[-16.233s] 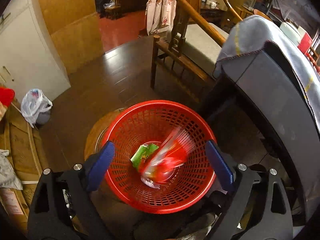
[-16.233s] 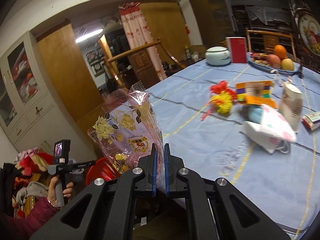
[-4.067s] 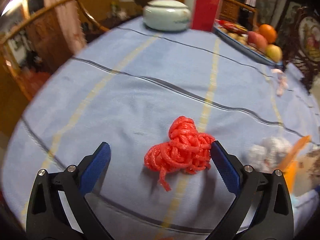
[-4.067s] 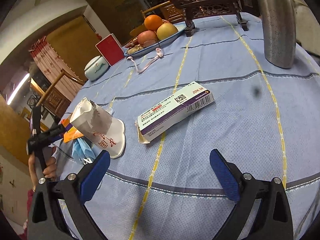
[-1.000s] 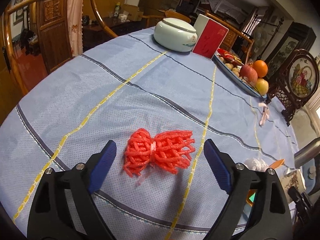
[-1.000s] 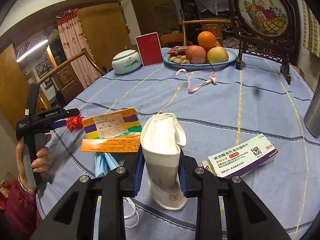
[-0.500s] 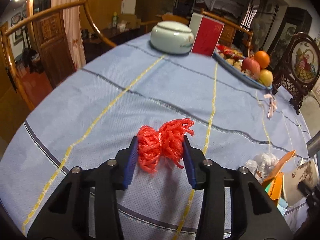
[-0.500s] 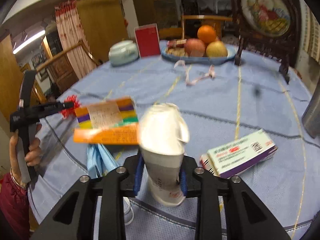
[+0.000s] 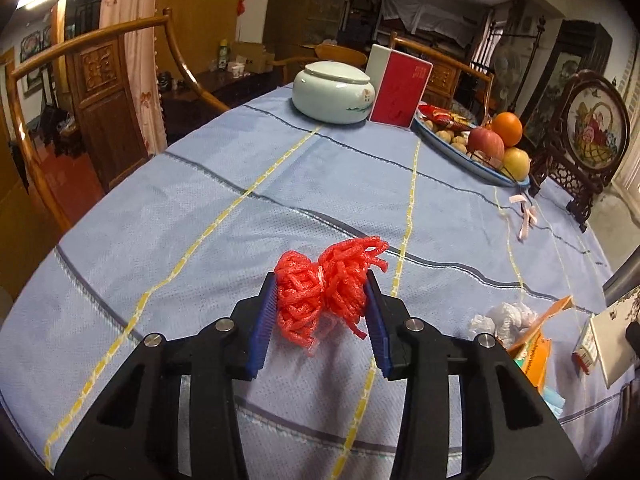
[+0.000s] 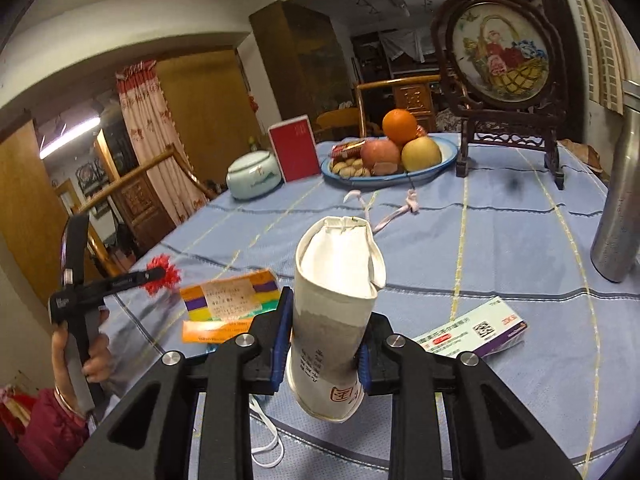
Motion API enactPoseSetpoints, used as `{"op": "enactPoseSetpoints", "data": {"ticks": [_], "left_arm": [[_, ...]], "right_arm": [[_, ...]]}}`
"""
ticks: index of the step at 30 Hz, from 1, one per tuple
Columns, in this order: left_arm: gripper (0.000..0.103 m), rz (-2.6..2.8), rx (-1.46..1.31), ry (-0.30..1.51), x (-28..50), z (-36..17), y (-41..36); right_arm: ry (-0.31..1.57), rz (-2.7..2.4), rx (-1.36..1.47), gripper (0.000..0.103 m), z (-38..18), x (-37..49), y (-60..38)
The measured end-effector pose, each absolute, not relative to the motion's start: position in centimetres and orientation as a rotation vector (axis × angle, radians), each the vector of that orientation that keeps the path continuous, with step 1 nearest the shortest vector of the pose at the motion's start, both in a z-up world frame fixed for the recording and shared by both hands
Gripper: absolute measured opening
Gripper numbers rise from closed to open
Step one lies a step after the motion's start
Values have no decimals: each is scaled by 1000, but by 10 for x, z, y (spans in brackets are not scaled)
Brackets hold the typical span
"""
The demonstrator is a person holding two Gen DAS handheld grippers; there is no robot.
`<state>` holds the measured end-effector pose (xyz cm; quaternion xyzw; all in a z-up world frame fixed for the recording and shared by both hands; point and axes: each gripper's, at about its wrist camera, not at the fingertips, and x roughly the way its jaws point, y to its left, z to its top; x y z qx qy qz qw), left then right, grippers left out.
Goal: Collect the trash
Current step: 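Lift the net and the cup and carry both toward the wastebasket, then release the red net into the wastebasket with the left tool while the right tool holds the cup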
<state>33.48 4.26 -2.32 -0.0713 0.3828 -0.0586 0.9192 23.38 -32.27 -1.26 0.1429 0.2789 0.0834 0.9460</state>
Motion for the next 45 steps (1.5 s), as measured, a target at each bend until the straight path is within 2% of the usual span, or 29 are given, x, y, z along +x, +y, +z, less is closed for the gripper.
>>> {"op": "enactPoseSetpoints", "data": {"ticks": [13, 25, 37, 45], "left_arm": [[42, -102, -84, 681, 248, 25, 57], [43, -38, -129, 622, 164, 58, 129], [43, 125, -155, 639, 95, 37, 219], [43, 237, -176, 744, 59, -12, 282]], "right_arm": [[549, 157, 316, 28, -12, 224, -328], [517, 237, 355, 28, 1, 180, -305], [472, 422, 327, 28, 38, 134, -234], [494, 543, 273, 28, 46, 118, -168]]}}
